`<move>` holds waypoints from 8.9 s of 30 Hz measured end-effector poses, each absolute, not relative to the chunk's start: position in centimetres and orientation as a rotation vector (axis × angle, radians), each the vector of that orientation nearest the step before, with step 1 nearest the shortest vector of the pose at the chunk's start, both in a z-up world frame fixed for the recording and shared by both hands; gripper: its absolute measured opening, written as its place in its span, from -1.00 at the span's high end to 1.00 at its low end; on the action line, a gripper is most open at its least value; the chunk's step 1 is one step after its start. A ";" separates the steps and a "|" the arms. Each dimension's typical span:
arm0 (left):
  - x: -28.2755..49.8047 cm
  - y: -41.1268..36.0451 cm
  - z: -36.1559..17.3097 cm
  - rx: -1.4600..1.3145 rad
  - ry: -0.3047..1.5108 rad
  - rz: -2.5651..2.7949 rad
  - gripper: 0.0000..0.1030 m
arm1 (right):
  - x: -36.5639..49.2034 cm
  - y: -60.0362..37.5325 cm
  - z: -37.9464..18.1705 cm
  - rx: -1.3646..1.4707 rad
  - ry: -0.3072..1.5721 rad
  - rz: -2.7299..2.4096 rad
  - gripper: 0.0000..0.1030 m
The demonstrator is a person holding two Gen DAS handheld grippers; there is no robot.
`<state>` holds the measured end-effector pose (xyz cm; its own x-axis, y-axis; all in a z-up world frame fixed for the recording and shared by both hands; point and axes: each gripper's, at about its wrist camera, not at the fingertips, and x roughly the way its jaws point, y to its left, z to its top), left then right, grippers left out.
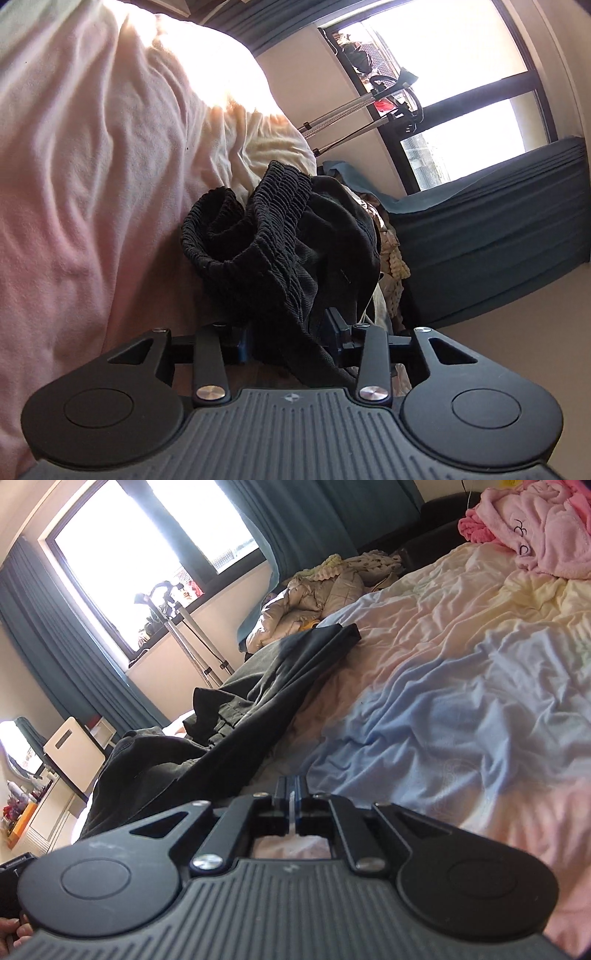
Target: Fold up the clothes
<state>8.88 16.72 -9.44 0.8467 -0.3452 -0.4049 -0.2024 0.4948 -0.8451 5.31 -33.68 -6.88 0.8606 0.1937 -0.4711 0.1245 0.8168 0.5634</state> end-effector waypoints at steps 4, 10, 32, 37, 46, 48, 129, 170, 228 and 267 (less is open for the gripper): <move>9.1 16.3 -10.1 -1.095 0.580 -0.104 -0.25 | 5.9 -33.3 -7.4 0.634 0.551 0.058 0.57; 10.8 15.4 -11.9 -1.138 0.597 -0.117 -0.39 | 7.1 -32.9 -8.1 0.652 0.568 0.066 0.35; 13.3 16.3 3.6 -0.855 0.421 -0.014 0.64 | 9.0 -30.5 -10.8 0.436 0.509 0.039 0.14; 11.3 22.2 6.4 -0.873 0.337 0.094 0.64 | 8.7 -30.5 -10.4 0.442 0.496 0.044 0.14; 8.7 29.4 -1.9 -0.809 0.463 0.234 0.62 | 9.3 -29.9 -10.4 0.450 0.505 0.071 0.14; 7.8 29.1 -3.0 -0.831 0.485 0.234 0.60 | 9.2 -29.8 -10.5 0.453 0.512 0.071 0.14; 10.8 7.6 -10.8 -0.122 0.738 -0.007 -0.81 | 32.6 -27.4 3.6 0.072 0.164 -0.185 0.87; 9.2 5.5 -9.0 -0.129 0.631 -0.007 -0.87 | 15.5 -35.7 -2.6 0.142 0.426 -0.104 -0.32; 20.9 31.0 1.9 -0.749 0.540 -0.069 0.77 | 8.7 -24.1 -11.6 0.280 0.639 0.094 -0.32; -0.1 20.8 -4.3 -0.884 0.698 -0.053 0.05 | 2.2 -26.9 -8.3 0.364 0.536 0.172 -0.36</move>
